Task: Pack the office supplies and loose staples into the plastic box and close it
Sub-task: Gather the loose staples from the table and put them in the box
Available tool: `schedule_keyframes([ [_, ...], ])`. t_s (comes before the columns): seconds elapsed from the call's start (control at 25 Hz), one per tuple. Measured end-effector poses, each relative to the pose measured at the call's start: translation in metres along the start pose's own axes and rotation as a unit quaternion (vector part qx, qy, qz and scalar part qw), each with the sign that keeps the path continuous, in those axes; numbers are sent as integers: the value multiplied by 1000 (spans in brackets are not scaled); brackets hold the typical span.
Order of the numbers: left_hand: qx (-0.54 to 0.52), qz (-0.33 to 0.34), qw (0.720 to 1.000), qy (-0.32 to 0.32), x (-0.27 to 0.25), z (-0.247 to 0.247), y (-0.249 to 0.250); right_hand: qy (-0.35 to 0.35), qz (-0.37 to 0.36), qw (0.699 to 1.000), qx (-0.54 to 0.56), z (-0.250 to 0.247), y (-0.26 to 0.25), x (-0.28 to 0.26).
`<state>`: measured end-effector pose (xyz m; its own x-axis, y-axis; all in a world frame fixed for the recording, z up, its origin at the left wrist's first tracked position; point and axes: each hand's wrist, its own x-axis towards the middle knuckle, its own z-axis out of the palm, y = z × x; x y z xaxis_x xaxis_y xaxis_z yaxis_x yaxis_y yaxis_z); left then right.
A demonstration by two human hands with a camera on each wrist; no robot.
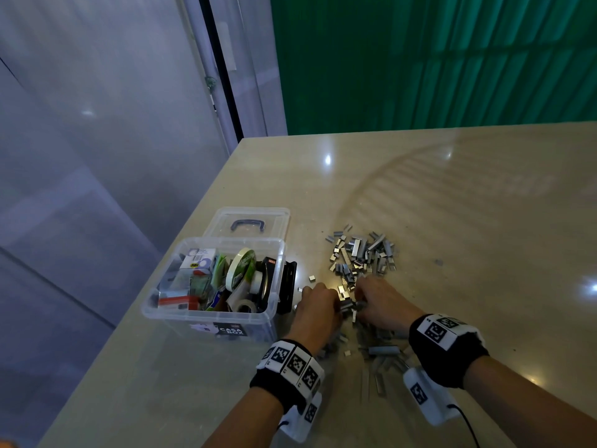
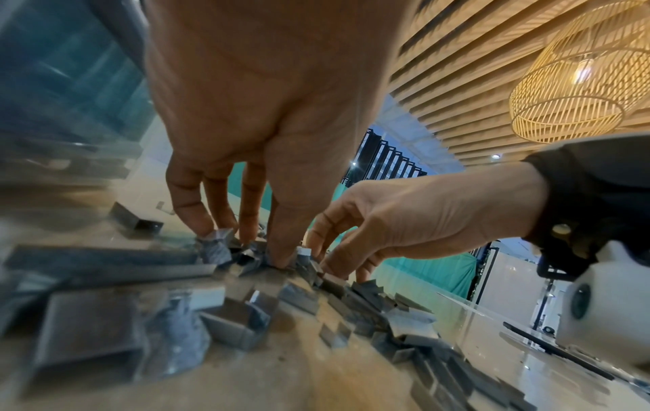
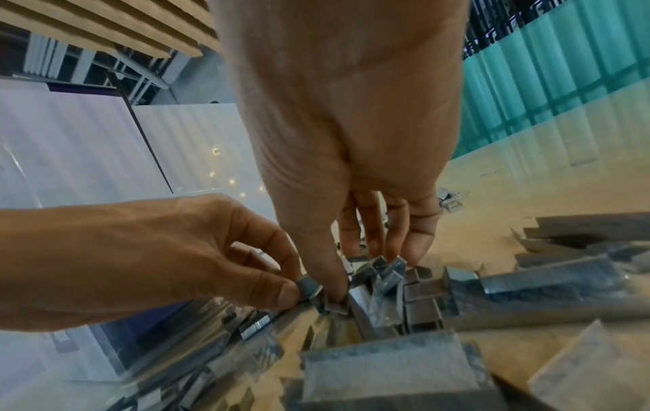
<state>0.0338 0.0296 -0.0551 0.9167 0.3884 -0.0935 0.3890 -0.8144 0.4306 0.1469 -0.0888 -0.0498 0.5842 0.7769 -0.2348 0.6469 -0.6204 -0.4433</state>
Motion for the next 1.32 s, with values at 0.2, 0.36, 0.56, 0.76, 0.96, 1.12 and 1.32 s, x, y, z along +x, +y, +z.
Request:
schedule_keyframes([
  [0.2,-20,6,999,32,-1,-7,3,10,-7,1000,10,-1,0,1],
  [0.36,-32,13,999,39,-5,-20,11,15,2,1000,11,3,6,7],
  [0.56,-45,27,997,50,-18,-41,24,25,-4,999,30,-16,-1,4],
  [0.76,-80,50,990,110,-46,-97,26,60,-65,995,36,-75,-41,6],
  [0.96,-91,12,970,224,-75,-167,-25,109,-148,981,60,-108,-111,20],
  [1.12,-84,-63,973,207,-102,-190,-92,50,-234,968,72,-90,-181,23],
  [1.32,-29,-40,993,103,-116,-183,-127,-23,-264,963,42,-45,-223,33],
])
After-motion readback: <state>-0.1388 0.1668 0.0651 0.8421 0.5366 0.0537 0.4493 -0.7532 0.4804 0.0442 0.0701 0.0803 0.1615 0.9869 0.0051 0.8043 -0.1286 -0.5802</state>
